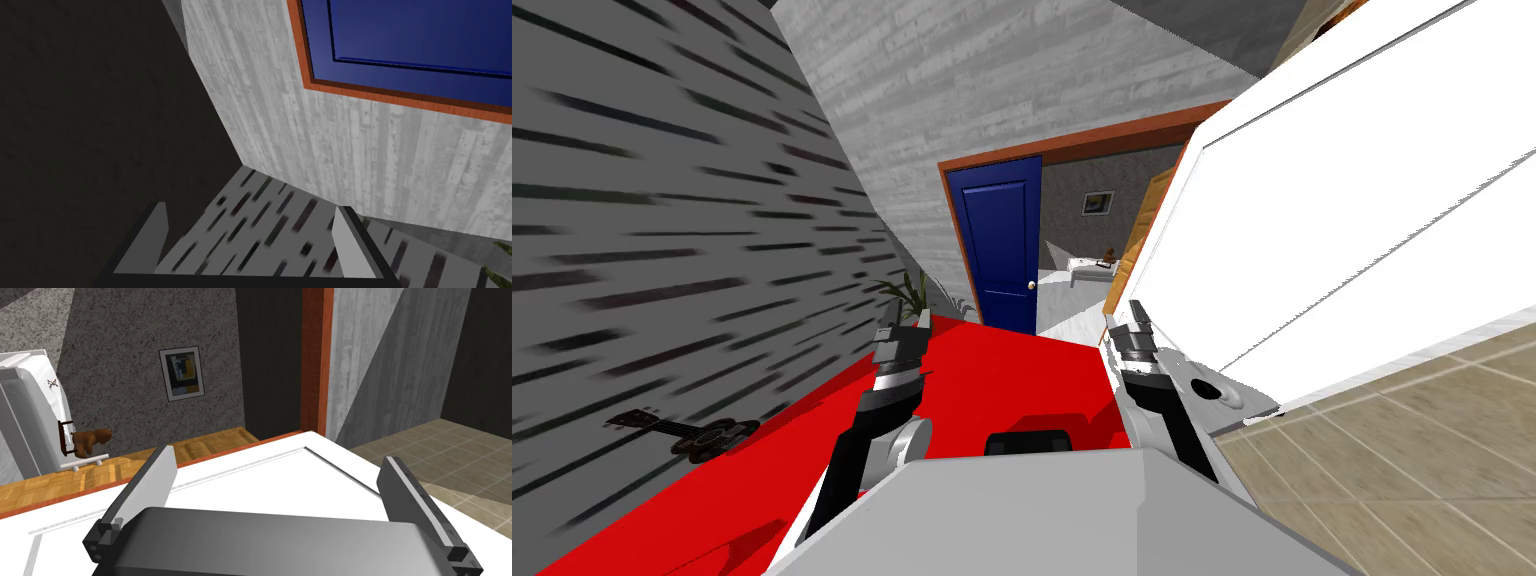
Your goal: Pull the door open
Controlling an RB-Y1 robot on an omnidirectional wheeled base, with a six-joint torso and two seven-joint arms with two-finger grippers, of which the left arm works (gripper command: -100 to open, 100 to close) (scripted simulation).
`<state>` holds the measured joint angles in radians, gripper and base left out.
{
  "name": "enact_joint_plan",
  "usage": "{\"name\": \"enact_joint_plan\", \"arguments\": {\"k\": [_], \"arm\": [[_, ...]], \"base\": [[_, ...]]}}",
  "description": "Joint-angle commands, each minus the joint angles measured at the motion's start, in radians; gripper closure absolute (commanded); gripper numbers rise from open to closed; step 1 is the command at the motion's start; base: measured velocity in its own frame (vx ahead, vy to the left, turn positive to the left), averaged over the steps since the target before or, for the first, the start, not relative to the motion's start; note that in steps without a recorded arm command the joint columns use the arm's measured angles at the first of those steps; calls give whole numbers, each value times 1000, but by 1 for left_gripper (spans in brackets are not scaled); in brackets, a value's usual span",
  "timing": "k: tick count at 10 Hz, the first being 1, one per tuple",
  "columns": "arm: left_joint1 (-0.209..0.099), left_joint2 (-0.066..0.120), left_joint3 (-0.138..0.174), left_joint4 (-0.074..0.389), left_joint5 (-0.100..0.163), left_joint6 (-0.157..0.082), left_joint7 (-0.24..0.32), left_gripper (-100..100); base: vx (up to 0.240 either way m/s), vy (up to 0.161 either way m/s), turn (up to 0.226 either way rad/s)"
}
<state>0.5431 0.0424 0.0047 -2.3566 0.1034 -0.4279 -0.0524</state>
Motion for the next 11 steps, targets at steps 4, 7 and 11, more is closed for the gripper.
{"name": "enact_joint_plan", "arguments": {"k": [4,7,11], "arm": [[-28,17,21,103,-26,-26,-89,-100],[-45,25,33,164,-42,-42,-142,-100],[-70,35,52,257,-66,-66,-222,-100]], "base": [[111,-25,-75],[102,-33,-69],[122,-36,-72]]}}
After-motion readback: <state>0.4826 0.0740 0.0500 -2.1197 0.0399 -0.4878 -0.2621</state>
